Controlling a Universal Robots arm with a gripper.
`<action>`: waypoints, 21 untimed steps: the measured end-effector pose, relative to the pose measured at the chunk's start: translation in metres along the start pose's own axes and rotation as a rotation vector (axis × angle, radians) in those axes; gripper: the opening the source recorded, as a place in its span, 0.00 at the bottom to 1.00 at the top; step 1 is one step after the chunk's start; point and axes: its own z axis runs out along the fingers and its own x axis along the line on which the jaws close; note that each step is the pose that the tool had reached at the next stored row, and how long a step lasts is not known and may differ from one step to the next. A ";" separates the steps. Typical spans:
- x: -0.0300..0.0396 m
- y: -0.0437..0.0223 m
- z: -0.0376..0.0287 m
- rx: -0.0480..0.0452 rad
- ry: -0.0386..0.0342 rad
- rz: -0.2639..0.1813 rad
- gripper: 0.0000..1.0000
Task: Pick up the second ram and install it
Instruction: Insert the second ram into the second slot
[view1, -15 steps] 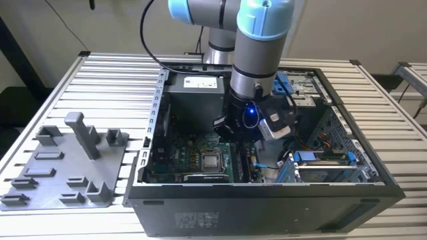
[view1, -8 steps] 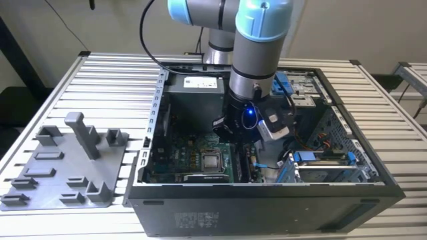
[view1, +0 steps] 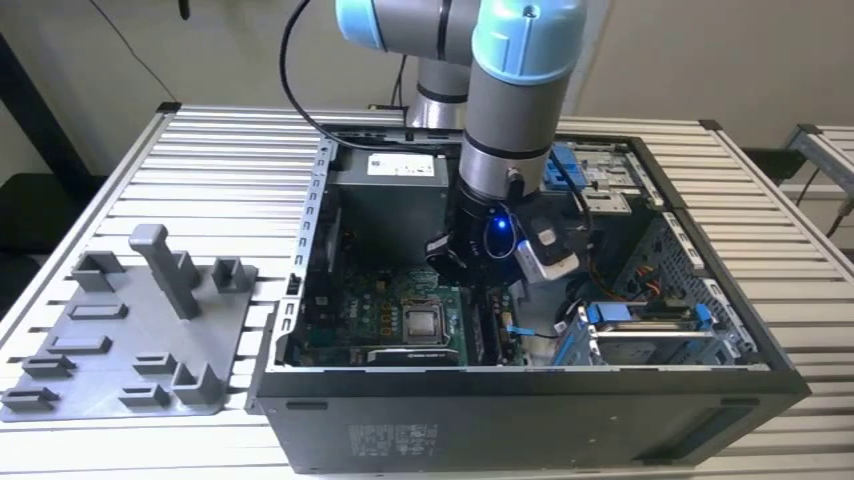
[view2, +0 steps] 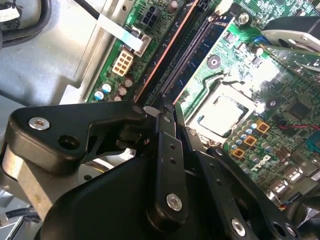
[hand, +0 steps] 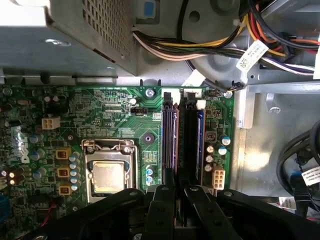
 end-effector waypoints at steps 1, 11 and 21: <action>-0.0002 0.0000 0.0000 0.0002 0.0004 0.000 0.14; -0.0012 0.0003 0.0040 0.0005 0.0019 0.000 0.14; -0.0013 0.0007 0.0053 -0.0009 0.0035 0.000 0.14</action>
